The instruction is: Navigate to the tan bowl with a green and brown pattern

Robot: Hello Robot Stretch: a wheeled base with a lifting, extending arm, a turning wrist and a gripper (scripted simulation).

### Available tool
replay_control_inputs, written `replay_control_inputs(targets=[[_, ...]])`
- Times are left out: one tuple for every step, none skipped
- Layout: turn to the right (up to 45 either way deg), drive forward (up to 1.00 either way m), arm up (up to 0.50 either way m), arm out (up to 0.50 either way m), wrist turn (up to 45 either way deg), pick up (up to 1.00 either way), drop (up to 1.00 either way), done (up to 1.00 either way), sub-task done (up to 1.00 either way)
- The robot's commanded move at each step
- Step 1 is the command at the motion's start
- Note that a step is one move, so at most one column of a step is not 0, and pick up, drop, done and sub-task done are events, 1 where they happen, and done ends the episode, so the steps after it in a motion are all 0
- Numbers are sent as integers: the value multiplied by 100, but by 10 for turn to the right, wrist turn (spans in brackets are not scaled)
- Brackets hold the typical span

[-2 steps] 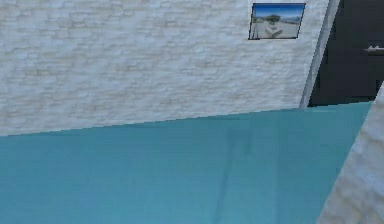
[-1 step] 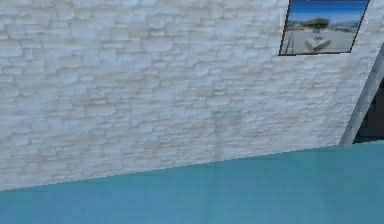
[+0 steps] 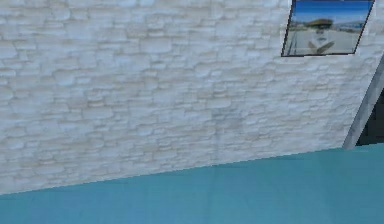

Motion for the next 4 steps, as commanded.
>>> replay_control_inputs(targets=[[450,0,0,0,0,0,0,0,0],[300,0,0,0,0,0,0,0,0],[0,100,0,0,0,0,0,0,0],[30,0,0,0,0,0,0,0,0]])
